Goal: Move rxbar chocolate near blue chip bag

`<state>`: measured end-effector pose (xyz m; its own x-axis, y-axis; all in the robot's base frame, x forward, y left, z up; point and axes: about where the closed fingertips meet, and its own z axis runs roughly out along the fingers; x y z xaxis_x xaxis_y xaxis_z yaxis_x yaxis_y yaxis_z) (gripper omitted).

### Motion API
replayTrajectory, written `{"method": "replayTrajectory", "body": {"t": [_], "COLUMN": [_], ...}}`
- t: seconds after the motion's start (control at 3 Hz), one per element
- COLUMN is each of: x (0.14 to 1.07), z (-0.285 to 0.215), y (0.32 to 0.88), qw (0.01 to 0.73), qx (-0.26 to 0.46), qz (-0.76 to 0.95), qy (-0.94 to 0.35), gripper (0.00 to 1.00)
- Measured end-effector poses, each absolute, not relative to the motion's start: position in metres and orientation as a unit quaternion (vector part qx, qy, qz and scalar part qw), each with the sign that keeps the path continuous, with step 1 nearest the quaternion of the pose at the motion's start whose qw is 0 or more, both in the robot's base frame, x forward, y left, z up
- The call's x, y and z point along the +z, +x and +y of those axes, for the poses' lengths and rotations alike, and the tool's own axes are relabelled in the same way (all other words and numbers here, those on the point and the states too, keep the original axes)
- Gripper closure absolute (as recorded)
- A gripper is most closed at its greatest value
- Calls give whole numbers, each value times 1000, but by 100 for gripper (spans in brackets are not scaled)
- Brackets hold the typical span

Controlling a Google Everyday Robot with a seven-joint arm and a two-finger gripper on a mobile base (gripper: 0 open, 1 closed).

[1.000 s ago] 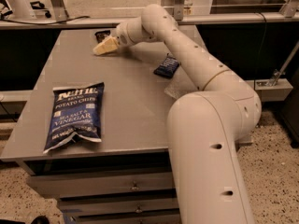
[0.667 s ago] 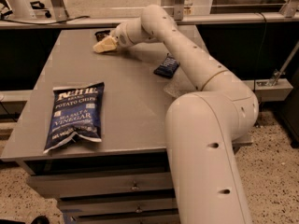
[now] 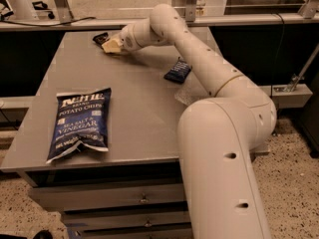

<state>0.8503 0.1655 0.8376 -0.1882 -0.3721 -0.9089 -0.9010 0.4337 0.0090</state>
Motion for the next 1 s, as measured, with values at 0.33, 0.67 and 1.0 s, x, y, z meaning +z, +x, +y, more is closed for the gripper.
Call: {"method": "replayTrajectory", "body": {"t": [0.33, 0.67, 1.0], "x": [864, 889, 903], "z": [154, 140, 118], "y": [837, 822, 806], "qw": [465, 476, 479], "qx": [292, 287, 280], "qz": [699, 685, 682], "qy": [-458, -471, -476], "gripper": [100, 100, 100]}}
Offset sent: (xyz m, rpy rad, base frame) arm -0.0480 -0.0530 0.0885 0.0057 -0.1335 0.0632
